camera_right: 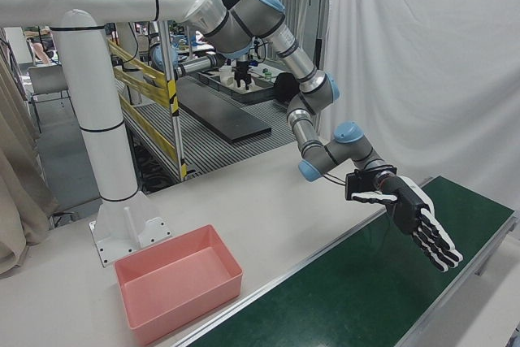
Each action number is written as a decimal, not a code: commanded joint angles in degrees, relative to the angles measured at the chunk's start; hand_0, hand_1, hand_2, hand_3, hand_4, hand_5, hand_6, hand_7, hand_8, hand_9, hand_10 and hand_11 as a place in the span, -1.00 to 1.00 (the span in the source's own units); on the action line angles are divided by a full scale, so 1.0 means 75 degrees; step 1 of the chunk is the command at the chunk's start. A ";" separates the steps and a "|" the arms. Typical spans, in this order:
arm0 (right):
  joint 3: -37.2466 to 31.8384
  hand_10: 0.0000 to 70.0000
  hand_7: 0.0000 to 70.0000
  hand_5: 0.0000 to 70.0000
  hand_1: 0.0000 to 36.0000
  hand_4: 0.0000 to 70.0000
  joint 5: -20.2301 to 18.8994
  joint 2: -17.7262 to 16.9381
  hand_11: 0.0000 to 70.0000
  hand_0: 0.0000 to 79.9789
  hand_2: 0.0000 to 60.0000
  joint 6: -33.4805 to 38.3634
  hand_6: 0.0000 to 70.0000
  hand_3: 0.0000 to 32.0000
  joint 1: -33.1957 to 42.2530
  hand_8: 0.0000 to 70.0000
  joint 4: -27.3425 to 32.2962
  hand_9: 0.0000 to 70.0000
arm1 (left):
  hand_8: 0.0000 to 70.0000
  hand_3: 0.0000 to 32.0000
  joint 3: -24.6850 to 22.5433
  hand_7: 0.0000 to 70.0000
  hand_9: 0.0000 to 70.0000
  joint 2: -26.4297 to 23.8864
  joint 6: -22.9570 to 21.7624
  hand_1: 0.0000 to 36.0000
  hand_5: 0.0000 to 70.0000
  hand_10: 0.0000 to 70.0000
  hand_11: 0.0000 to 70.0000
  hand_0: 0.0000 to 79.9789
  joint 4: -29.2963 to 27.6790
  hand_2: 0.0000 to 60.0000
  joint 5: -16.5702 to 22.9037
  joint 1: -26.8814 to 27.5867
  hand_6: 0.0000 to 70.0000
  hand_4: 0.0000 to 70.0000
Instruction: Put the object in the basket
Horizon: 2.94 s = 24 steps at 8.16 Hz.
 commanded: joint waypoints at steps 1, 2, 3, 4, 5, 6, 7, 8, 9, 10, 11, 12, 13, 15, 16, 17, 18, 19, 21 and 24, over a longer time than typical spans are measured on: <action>0.0022 -1.00 -1.00 -1.00 -1.00 -1.00 0.0000 0.0000 -1.00 -1.00 -1.00 0.0000 -1.00 -1.00 0.0000 -1.00 0.0000 -1.00 | -1.00 -1.00 -0.0047 -1.00 -1.00 -0.0003 -0.0012 -0.64 -0.80 -1.00 -0.94 0.53 0.0000 -1.00 0.0000 -0.0020 -1.00 -0.96; 0.0033 -1.00 -1.00 -1.00 -1.00 -1.00 0.0000 0.0000 -1.00 -1.00 -1.00 0.0000 -1.00 -1.00 0.0000 -1.00 0.0000 -1.00 | -1.00 -1.00 -0.0047 -1.00 -0.99 -0.0003 -0.0012 -0.65 -0.82 -1.00 -0.94 0.52 0.0000 -1.00 0.0000 -0.0009 -1.00 -0.97; 0.0034 -1.00 -1.00 -1.00 -1.00 -1.00 0.0000 0.0000 -1.00 -1.00 -1.00 0.0000 -1.00 -1.00 0.0000 -1.00 0.0000 -1.00 | -1.00 -1.00 -0.0047 -1.00 -1.00 -0.0003 -0.0012 -0.63 -0.80 -1.00 -0.95 0.53 0.0000 -1.00 0.0000 0.0003 -1.00 -0.95; 0.0034 -1.00 -1.00 -1.00 -1.00 -1.00 0.0000 0.0000 -1.00 -1.00 -1.00 0.0000 -1.00 -1.00 0.0000 -1.00 0.0000 -1.00 | -1.00 -1.00 -0.0047 -1.00 -0.99 -0.0003 0.0000 -0.62 -0.81 -0.99 -0.93 0.53 0.0000 -1.00 0.0000 0.0003 -1.00 -0.95; 0.0022 -1.00 -1.00 -1.00 -1.00 -1.00 0.0000 0.0000 -1.00 -1.00 -1.00 0.0000 -1.00 -1.00 0.0000 -1.00 0.0000 -1.00 | -1.00 -1.00 -0.0047 -1.00 -1.00 -0.0003 0.0000 -0.62 -0.80 -1.00 -0.94 0.54 0.0000 -1.00 0.0000 0.0003 -1.00 -0.95; 0.0033 -1.00 -1.00 -1.00 -1.00 -1.00 0.0000 0.0000 -1.00 -1.00 -1.00 0.0000 -1.00 -1.00 0.0000 -1.00 0.0000 -1.00 | -1.00 -1.00 -0.0059 -1.00 -1.00 -0.0003 -0.0012 -0.62 -0.80 -0.99 -0.93 0.53 0.0000 -1.00 0.0000 -0.0020 -1.00 -0.95; 0.0034 -1.00 -1.00 -1.00 -1.00 -1.00 0.0000 0.0000 -1.00 -1.00 -1.00 0.0000 -1.00 -1.00 0.0000 -1.00 0.0000 -1.00 | -1.00 -1.00 -0.0071 -1.00 -1.00 -0.0003 -0.0012 -0.63 -0.81 -1.00 -0.94 0.53 0.0000 -1.00 0.0000 -0.0020 -1.00 -0.96; 0.0034 -1.00 -1.00 -1.00 -1.00 -1.00 0.0000 0.0000 -1.00 -1.00 -1.00 0.0000 -1.00 -1.00 0.0000 -1.00 0.0000 -1.00 | -1.00 -1.00 -0.0059 -1.00 -1.00 -0.0003 -0.0012 -0.64 -0.81 -1.00 -0.94 0.52 0.0000 -1.00 0.0000 -0.0020 -1.00 -0.97; 0.0034 -1.00 -1.00 -1.00 -1.00 -1.00 0.0000 0.0000 -1.00 -1.00 -1.00 0.0000 -1.00 -1.00 0.0000 -1.00 0.0000 -1.00 | -1.00 -1.00 -0.0059 -1.00 -1.00 -0.0003 -0.0012 -0.63 -0.81 -1.00 -0.94 0.53 0.0000 -1.00 0.0000 -0.0020 -1.00 -0.96; 0.0034 -1.00 -1.00 -1.00 -1.00 -1.00 0.0000 0.0000 -1.00 -1.00 -1.00 0.0000 -1.00 -1.00 0.0000 -1.00 0.0000 -1.00 | -0.97 -1.00 -0.0129 -1.00 -0.97 -0.0003 -0.0012 -0.62 -0.79 -0.97 -0.89 0.53 0.0000 -1.00 0.0000 -0.0020 -0.98 -0.87; 0.0022 -1.00 -1.00 -1.00 -1.00 -1.00 0.0000 0.0000 -1.00 -1.00 -1.00 0.0000 -1.00 -1.00 0.0000 -1.00 0.0000 -1.00 | -0.97 -1.00 -0.0164 -1.00 -0.97 -0.0003 -0.0012 -0.61 -0.79 -0.97 -0.89 0.53 0.0000 -1.00 0.0000 -0.0020 -0.98 -0.87; 0.0010 -1.00 -1.00 -1.00 -1.00 -1.00 -0.0012 0.0000 -1.00 -1.00 -1.00 0.0000 -1.00 -1.00 0.0000 -1.00 0.0000 -1.00 | -0.97 -1.00 -0.0164 -1.00 -0.97 0.0009 -0.0012 -0.62 -0.78 -0.97 -0.89 0.53 0.0000 -1.00 0.0000 -0.0032 -0.98 -0.87; 0.0033 -1.00 -1.00 -1.00 -1.00 -1.00 0.0000 0.0000 -1.00 -1.00 -1.00 0.0000 -1.00 -1.00 0.0000 -1.00 0.0000 -1.00 | -0.97 -1.00 -0.0153 -1.00 -0.96 0.0009 -0.0012 -0.61 -0.79 -0.97 -0.89 0.53 0.0000 -1.00 0.0000 -0.0009 -0.97 -0.87; 0.0034 -1.00 -1.00 -1.00 -1.00 -1.00 0.0000 0.0000 -1.00 -1.00 -1.00 0.0000 -1.00 -1.00 0.0000 -1.00 0.0000 -1.00 | -0.97 -1.00 -0.0164 -1.00 -0.96 0.0009 -0.0012 -0.61 -0.78 -0.97 -0.90 0.53 0.0000 -1.00 0.0000 -0.0031 -0.97 -0.86; 0.0034 -1.00 -1.00 -1.00 -1.00 -1.00 -0.0012 0.0000 -1.00 -1.00 -1.00 0.0000 -1.00 -1.00 0.0000 -1.00 0.0000 -1.00 | -0.97 -1.00 -0.0153 -1.00 -0.96 0.0009 0.0000 -0.61 -0.78 -0.96 -0.89 0.52 0.0012 -1.00 0.0000 -0.0020 -0.97 -0.86; 0.0045 -1.00 -1.00 -1.00 -1.00 -1.00 0.0000 0.0000 -1.00 -1.00 -1.00 0.0000 -1.00 -1.00 0.0000 -1.00 0.0000 -1.00 | -0.97 -1.00 -0.0164 -1.00 -0.96 0.0009 -0.0012 -0.62 -0.78 -0.97 -0.89 0.52 0.0012 -1.00 0.0000 -0.0020 -0.98 -0.87; 0.0045 -1.00 -1.00 -1.00 -1.00 -1.00 0.0000 0.0000 -1.00 -1.00 -1.00 0.0000 -1.00 -1.00 0.0000 -1.00 0.0000 -1.00 | -0.98 -1.00 -0.0164 -1.00 -0.97 0.0021 0.0000 -0.62 -0.78 -0.97 -0.91 0.53 0.0012 -1.00 0.0000 -0.0020 -0.99 -0.90; 0.0045 -1.00 -1.00 -1.00 -1.00 -1.00 -0.0012 0.0000 -1.00 -1.00 -1.00 0.0000 -1.00 -1.00 0.0000 -1.00 0.0000 -1.00 | -1.00 -1.00 -0.0164 -1.00 -0.99 0.0021 -0.0012 -0.63 -0.79 -0.99 -0.93 0.52 0.0000 -1.00 0.0000 -0.0032 -1.00 -0.95; 0.0045 -1.00 -1.00 -1.00 -1.00 -1.00 0.0000 0.0000 -1.00 -1.00 -1.00 0.0000 -1.00 -1.00 0.0000 -1.00 0.0000 -1.00 | -1.00 -1.00 -0.0164 -1.00 -1.00 0.0021 -0.0012 -0.65 -0.80 -0.99 -0.93 0.51 0.0012 -1.00 0.0000 0.0003 -1.00 -0.96; 0.0045 -1.00 -1.00 -1.00 -1.00 -1.00 -0.0012 0.0000 -1.00 -1.00 -1.00 0.0000 -1.00 -1.00 0.0000 -1.00 0.0000 -1.00 | -1.00 -1.00 -0.0141 -1.00 -1.00 0.0032 0.0000 -0.66 -0.79 -1.00 -0.94 0.50 0.0012 -1.00 0.0000 -0.0032 -1.00 -0.95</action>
